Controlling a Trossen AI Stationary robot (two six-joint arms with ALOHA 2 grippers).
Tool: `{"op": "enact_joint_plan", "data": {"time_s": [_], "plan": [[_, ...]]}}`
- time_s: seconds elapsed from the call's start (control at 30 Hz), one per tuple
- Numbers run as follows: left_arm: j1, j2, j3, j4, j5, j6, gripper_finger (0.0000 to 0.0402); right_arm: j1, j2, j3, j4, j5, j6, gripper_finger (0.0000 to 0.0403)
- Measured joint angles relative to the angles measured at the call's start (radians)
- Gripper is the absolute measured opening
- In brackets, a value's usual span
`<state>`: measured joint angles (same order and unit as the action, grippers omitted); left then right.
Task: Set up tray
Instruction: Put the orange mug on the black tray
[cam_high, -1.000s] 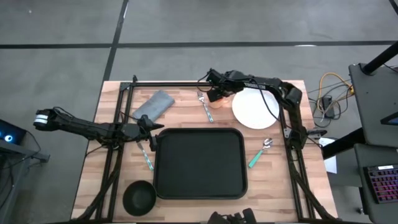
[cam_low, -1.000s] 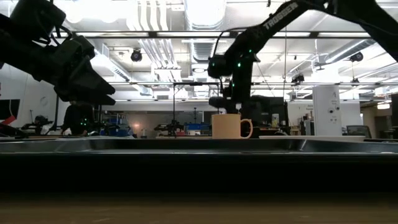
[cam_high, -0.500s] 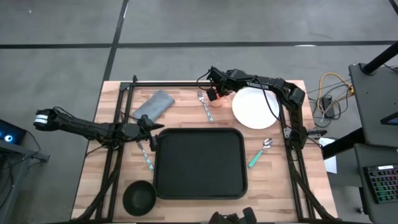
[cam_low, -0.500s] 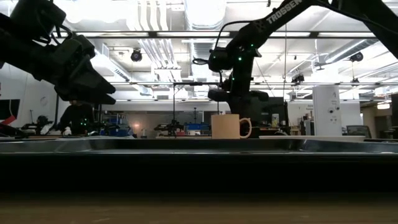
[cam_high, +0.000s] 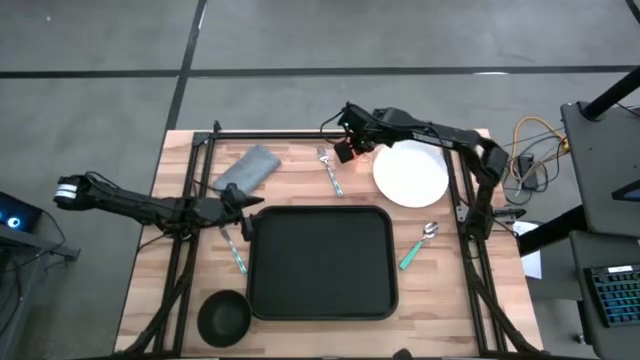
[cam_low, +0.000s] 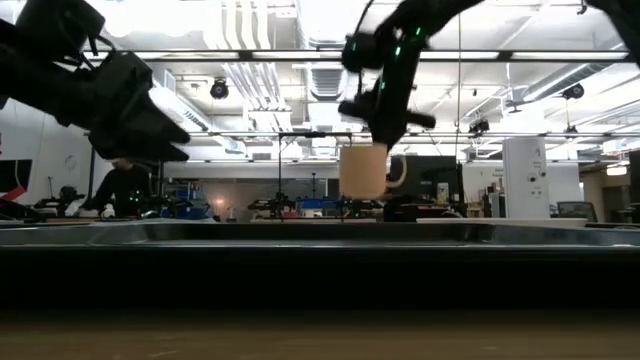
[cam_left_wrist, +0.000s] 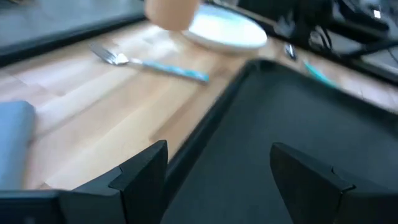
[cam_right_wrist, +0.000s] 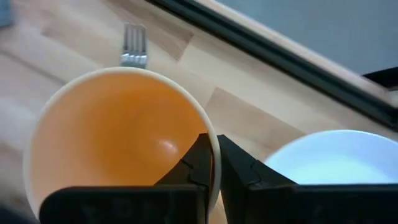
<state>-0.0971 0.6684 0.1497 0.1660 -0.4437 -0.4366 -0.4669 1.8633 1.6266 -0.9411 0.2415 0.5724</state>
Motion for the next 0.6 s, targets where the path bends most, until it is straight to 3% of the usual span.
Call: {"op": "enact_joint_plan", "data": {"time_s": [0.27, 0.4, 0.6], "plan": [[0.0, 0.035, 0.112, 0.018, -0.185, 0.032, 0.0262, 0.246, -0.095, -0.005, 0.009, 0.053, -0.001, 0.0009], [0.0, 0.098, 0.196, -0.02, -0.172, 0.146, 0.0262, 0.343, -0.087, -0.006, 0.071, 0.081, -0.001, 0.0009], [-0.001, 0.262, 0.348, -0.216, -0.077, 0.216, 0.0262, 0.396, -0.031, -0.007, 0.143, 0.068, -0.008, 0.0008]]}}
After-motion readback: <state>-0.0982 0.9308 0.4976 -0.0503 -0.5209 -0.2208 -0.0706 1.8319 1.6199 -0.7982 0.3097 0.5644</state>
